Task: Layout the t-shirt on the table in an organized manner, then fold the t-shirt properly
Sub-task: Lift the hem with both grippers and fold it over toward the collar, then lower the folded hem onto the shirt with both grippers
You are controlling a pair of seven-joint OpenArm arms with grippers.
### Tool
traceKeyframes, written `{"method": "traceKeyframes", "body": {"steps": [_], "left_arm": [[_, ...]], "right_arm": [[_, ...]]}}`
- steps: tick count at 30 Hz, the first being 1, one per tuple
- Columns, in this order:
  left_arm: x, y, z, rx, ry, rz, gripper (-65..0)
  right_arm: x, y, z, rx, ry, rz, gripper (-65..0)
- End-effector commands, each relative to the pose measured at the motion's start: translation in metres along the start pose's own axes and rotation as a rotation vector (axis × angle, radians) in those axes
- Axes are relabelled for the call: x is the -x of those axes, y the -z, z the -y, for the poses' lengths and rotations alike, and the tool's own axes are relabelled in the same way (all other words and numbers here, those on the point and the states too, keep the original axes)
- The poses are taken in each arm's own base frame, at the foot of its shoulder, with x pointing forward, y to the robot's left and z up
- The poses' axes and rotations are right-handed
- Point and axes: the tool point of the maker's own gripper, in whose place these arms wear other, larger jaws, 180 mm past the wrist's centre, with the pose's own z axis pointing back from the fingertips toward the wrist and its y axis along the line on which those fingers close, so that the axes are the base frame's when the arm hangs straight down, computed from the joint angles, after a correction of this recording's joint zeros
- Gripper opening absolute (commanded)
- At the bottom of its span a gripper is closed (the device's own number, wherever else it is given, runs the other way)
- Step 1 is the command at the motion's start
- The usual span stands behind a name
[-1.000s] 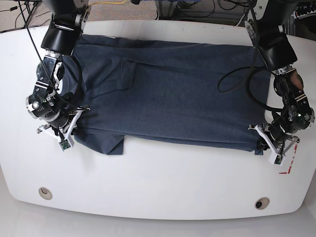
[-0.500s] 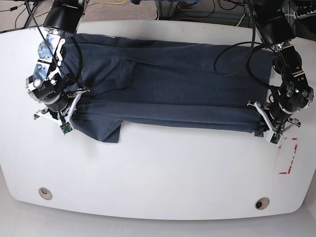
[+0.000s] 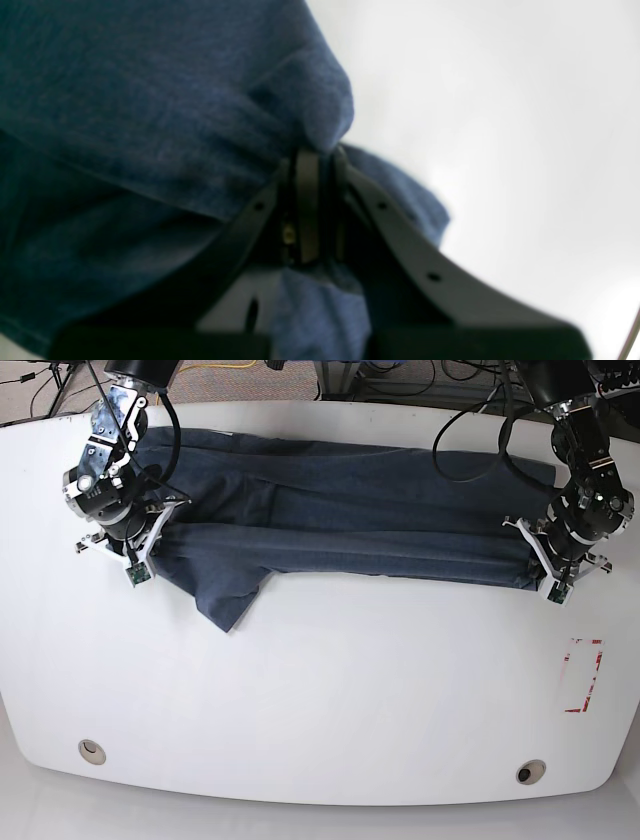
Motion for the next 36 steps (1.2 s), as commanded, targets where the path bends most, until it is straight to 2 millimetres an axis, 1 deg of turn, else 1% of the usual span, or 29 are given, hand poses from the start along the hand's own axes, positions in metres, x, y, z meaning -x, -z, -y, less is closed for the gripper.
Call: {"method": "traceKeyframes", "body": {"steps": [1,3,7,10,12,17,18,19,21,22,25,26,27,29,31,34,36], "left_arm": [[-0.006,-0.006,-0.006,-0.019,0.017,0.028,-65.0],[0.000,-0.006,-0.004,-0.014,0.017,0.015,-65.0],[0.006,-0.006,-0.002,-0.009,0.016,0.002,-65.0],[0.009,-0.007,-0.001,-0.007,0.016,-0.006,-65.0],[0.011,-0.007,-0.002,-0.009,0.020,-0.013,-65.0],[0.012,-0.008,-0.005,-0.013,0.037,-0.024,-65.0],[0.012,-0.007,-0.005,-0.012,0.039,-0.027,-62.6],[0.015,-0.007,-0.003,-0.008,0.044,-0.041,-57.8],[0.020,-0.007,-0.003,-0.008,0.046,-0.075,-48.9],[0.023,-0.008,-0.005,-0.012,0.047,-0.097,-41.9],[0.030,-0.010,-0.006,-0.017,0.049,-0.147,-26.7],[0.029,-0.010,-0.006,-0.018,0.050,-0.148,-25.0],[0.025,-0.013,-0.010,-0.029,0.062,-0.138,-22.6],[0.018,-0.017,-0.015,-0.044,0.081,-0.124,-22.4],[0.012,-0.021,-0.014,-0.052,0.101,-0.108,-22.4],[-0.003,-0.030,-0.016,-0.078,0.126,-0.066,-22.4],[-0.011,-0.034,-0.016,-0.089,0.142,-0.044,-22.2]], "right_arm": [[-0.006,-0.005,0.004,0.018,-0.004,0.025,-64.8],[-0.001,-0.005,0.001,0.012,-0.003,0.014,-64.8],[0.004,-0.005,0.000,0.008,-0.003,0.004,-64.4],[0.008,-0.005,-0.002,0.005,-0.003,-0.004,-59.8],[0.012,-0.005,-0.004,0.001,-0.002,-0.014,-53.9],[0.019,-0.005,-0.007,-0.006,-0.002,-0.031,-34.1],[0.021,-0.005,-0.007,-0.008,-0.002,-0.035,-31.1],[0.023,-0.006,-0.008,-0.009,-0.003,-0.038,-27.3],[0.024,-0.006,-0.009,-0.010,-0.004,-0.042,-22.7],[0.022,-0.008,-0.007,-0.004,-0.006,-0.035,-20.5],[0.014,-0.014,-0.010,0.005,-0.010,-0.006,-18.7],[0.012,-0.015,-0.012,0.005,-0.008,0.001,-18.5],[0.006,-0.019,-0.015,0.007,-0.005,0.021,-18.4],[0.000,-0.021,-0.019,0.006,-0.001,0.041,-18.4],[-0.004,-0.021,-0.021,0.003,0.003,0.053,-18.9],[-0.020,-0.021,-0.021,-0.008,0.022,0.102,-18.9],[-0.030,-0.021,-0.027,-0.040,0.044,0.144,-19.0]]}}
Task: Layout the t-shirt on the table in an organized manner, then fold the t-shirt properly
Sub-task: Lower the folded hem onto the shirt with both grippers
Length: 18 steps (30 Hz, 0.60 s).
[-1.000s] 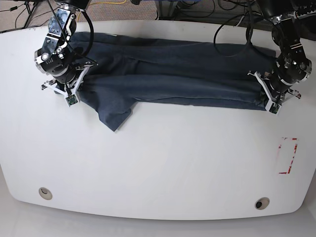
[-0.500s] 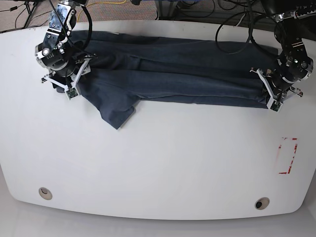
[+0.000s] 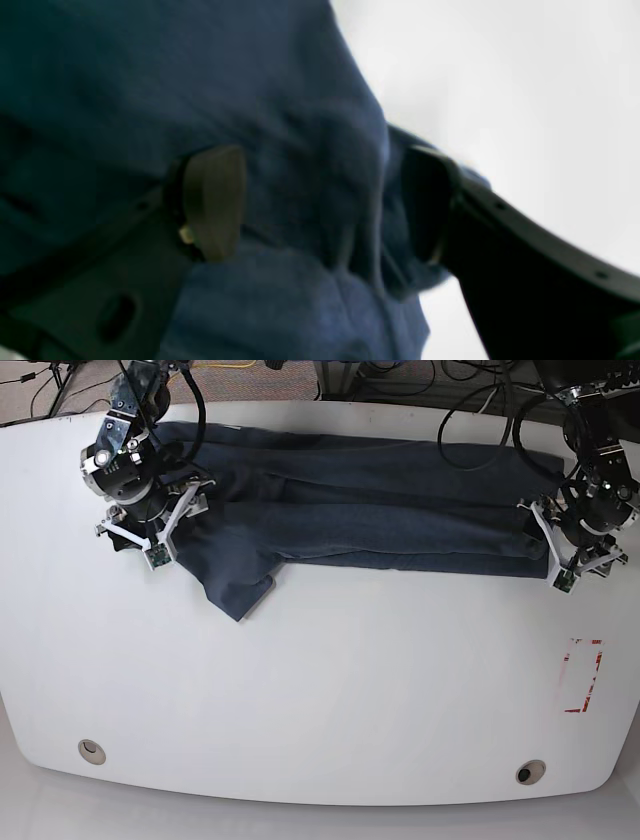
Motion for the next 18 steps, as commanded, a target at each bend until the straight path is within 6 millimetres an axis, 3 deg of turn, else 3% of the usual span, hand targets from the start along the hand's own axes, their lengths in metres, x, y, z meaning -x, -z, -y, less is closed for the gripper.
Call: {"method": "traceKeyframes", "body": {"steps": [1,6,9,12,16,18], "left_arm": [[-0.019,-0.010,-0.007,-0.027,0.032,0.062,-22.2],[-0.018,-0.009,-0.006,-0.020,0.043,0.057,-22.2],[-0.010,0.000,0.002,0.012,0.026,0.036,-22.2],[-0.002,0.012,0.017,0.063,0.005,0.009,-22.4],[0.007,0.019,0.021,0.086,-0.013,-0.018,-22.4],[0.015,0.025,0.025,0.104,-0.028,-0.038,-22.4]], "right_arm": [[-0.024,-0.004,0.003,-0.006,0.019,0.093,-19.0],[-0.042,-0.002,-0.009,-0.075,0.061,0.167,-20.0],[-0.036,0.005,-0.014,-0.105,0.085,0.153,-28.2],[-0.024,0.016,-0.017,-0.127,0.109,0.112,-40.9],[-0.007,0.029,-0.020,-0.156,0.148,0.079,-55.8],[-0.001,0.034,-0.017,-0.158,0.154,0.077,-59.0]]}}
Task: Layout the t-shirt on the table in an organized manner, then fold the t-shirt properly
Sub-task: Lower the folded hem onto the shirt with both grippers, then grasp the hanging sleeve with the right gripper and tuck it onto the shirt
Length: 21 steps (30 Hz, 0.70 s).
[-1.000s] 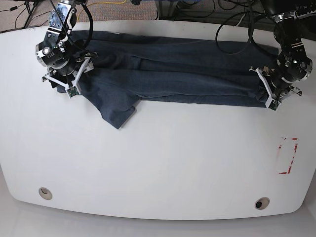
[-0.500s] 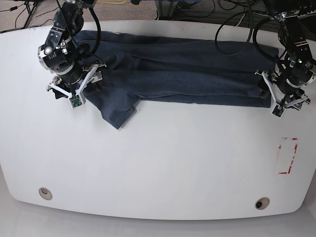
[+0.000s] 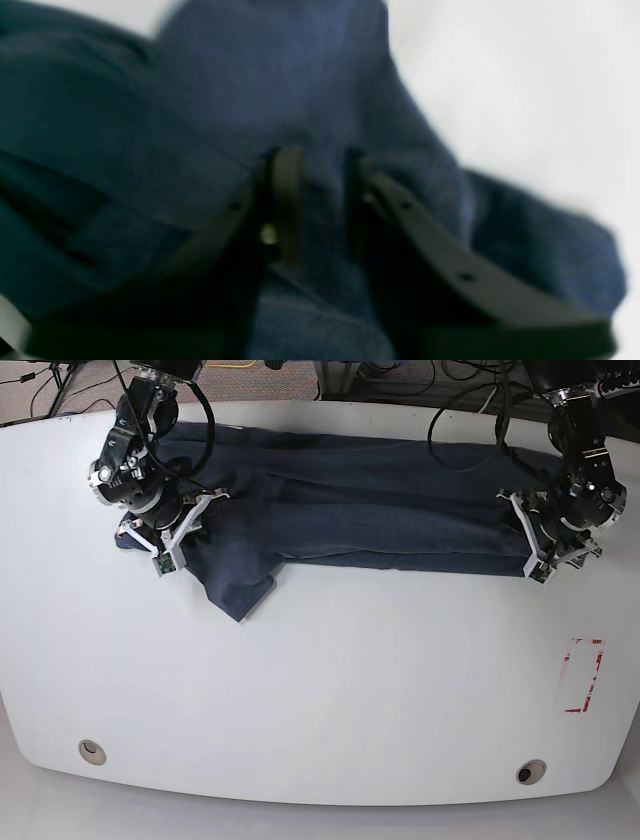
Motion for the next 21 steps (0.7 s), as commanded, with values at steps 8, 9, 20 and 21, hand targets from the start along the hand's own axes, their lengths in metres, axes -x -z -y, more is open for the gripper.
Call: {"method": "traceKeyframes", "body": {"steps": [8,9,20,21], "left_arm": [[0.011,0.021,0.004,0.046,-0.077,0.013,-22.4],[0.012,0.022,0.005,0.048,-0.080,0.015,-22.4],[0.012,0.045,0.002,0.081,-0.160,0.004,-22.4],[0.010,0.046,0.001,0.080,-0.166,0.006,-22.4]], "right_arm": [[0.024,0.015,0.033,-0.007,0.042,-0.001,-56.4],[0.025,0.017,0.035,-0.008,0.046,0.000,-56.4],[0.027,0.034,0.081,0.010,0.099,0.002,-55.6],[0.023,0.034,0.083,0.013,0.097,0.010,-55.6]]}}
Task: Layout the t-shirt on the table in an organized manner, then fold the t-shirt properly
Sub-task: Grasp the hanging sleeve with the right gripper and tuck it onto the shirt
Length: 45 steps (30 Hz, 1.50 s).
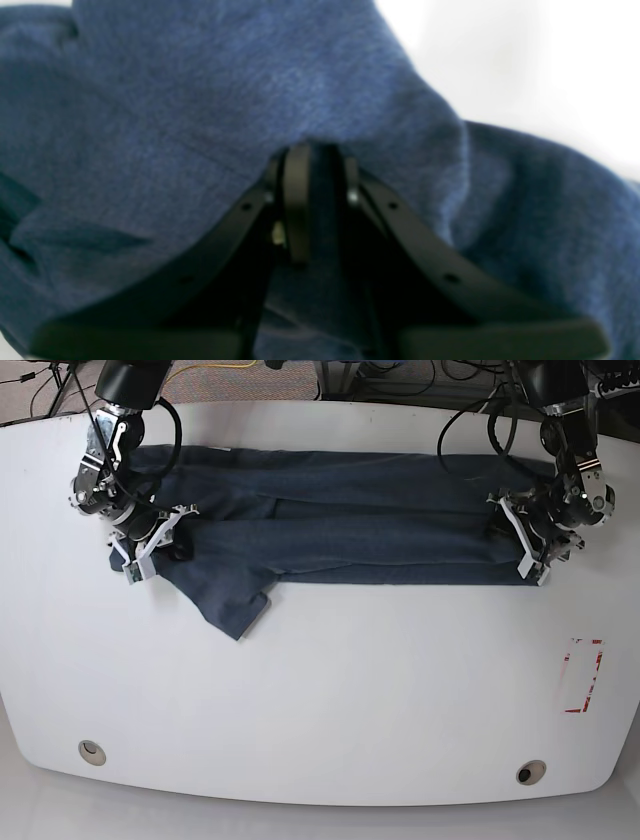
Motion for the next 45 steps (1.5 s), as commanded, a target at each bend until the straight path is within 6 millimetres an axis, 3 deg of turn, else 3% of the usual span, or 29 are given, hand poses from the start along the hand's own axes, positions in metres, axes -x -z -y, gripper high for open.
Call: {"method": "traceKeyframes", "body": {"steps": [1,4,6,14,17,29,38,45], "left_arm": [[-0.002,0.001,-0.010,-0.024,-0.013,-0.016,-22.4],[-0.011,0.001,-0.011,-0.026,-0.010,0.003,-22.4],[-0.014,0.002,-0.011,-0.023,-0.007,0.008,-22.4],[-0.032,0.001,-0.014,-0.031,0.003,0.042,-21.9],[-0.045,-0.002,-0.018,-0.041,0.011,0.069,-21.9],[-0.079,-0.020,-0.007,-0.066,0.059,0.163,-22.1],[-0.084,-0.023,0.001,-0.064,0.056,0.171,-22.2],[-0.087,-0.028,0.001,-0.075,0.066,0.184,-22.2]], "right_arm": [[0.007,-0.005,0.022,0.069,-0.027,-0.074,-55.5],[0.002,-0.006,0.024,0.072,-0.035,-0.065,-54.5],[-0.012,-0.007,0.024,0.078,-0.054,-0.037,-50.4],[-0.050,-0.016,0.016,0.091,-0.121,0.054,-15.4],[-0.069,-0.015,0.015,0.090,-0.129,0.091,-8.1],[-0.120,0.010,0.001,0.051,-0.094,0.123,-7.5],[-0.131,0.050,-0.008,0.017,-0.050,0.069,-7.5],[-0.129,0.073,-0.019,-0.015,-0.029,0.060,-7.5]]}}
